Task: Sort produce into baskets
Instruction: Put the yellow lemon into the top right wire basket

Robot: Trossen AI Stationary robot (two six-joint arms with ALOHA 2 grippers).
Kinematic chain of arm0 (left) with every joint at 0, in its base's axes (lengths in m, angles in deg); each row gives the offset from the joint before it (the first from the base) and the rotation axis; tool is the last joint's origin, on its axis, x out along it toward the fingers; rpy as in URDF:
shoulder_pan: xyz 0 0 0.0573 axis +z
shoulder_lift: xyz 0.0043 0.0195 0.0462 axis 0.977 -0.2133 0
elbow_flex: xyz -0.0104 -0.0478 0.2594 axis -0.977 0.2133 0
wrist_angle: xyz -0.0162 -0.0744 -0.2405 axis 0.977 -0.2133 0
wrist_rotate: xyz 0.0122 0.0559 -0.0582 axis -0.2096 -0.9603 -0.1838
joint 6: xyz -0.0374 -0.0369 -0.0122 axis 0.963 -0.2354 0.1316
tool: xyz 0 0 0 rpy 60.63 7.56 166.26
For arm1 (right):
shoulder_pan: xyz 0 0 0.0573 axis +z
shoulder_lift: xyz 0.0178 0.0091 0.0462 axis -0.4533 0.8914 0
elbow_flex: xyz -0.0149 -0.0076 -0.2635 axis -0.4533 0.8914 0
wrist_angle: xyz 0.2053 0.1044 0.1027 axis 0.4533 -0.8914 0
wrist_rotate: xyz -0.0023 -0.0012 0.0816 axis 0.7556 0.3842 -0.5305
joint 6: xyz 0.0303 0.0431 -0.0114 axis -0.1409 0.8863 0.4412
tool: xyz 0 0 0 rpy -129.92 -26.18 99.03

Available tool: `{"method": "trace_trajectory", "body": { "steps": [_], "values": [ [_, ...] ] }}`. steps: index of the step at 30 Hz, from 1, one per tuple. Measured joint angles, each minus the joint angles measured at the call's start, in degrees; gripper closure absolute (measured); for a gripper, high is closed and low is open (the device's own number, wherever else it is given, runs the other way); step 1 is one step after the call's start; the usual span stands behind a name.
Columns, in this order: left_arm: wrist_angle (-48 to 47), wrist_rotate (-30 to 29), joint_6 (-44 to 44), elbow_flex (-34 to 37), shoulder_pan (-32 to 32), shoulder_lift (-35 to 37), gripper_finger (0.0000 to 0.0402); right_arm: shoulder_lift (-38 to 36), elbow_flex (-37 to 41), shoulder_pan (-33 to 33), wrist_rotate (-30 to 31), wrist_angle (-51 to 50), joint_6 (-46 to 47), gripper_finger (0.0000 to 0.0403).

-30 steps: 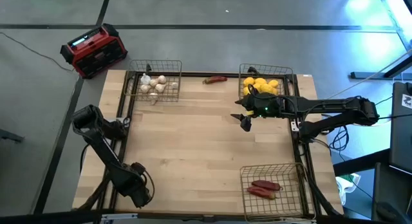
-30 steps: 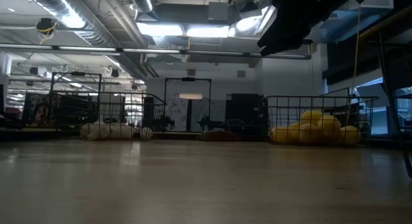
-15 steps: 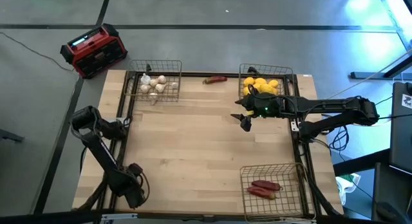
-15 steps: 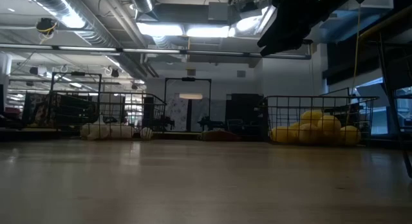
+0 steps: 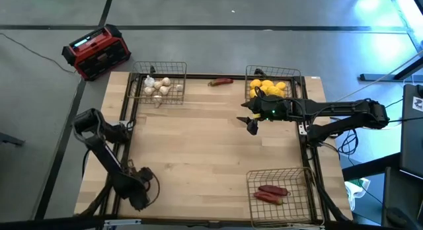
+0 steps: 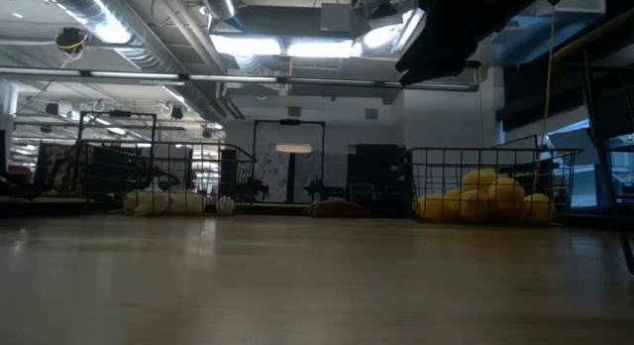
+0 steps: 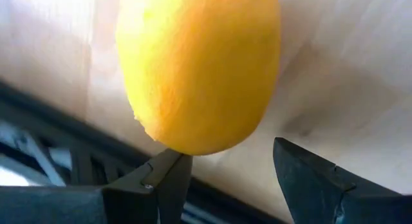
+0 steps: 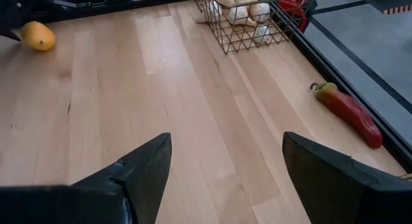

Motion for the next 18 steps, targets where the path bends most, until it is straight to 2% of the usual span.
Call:
{"method": "trace_trajectory", "body": {
  "steps": [4, 8, 14, 18],
  "values": [
    [0.0, -2.7, -6.6, 0.0, 2.4, 0.0, 0.019, 0.0, 0.0, 0.0, 0.0, 0.3, 0.0, 0.0109],
    [0.0, -3.0, -10.2, 0.0, 5.9, 0.0, 0.019, 0.0, 0.0, 0.0, 0.0, 0.2, 0.0, 0.0109],
    [0.0, -4.2, -12.8, -0.5, 8.8, 1.8, 0.019, 0.0, 0.0, 0.0, 0.0, 0.2, 0.0, 0.0109],
    [-0.6, -5.5, -11.3, -0.6, 9.3, 5.3, 0.019, 0.0, 0.0, 0.0, 0.0, 0.1, 0.0, 0.0109]
  ]
}}
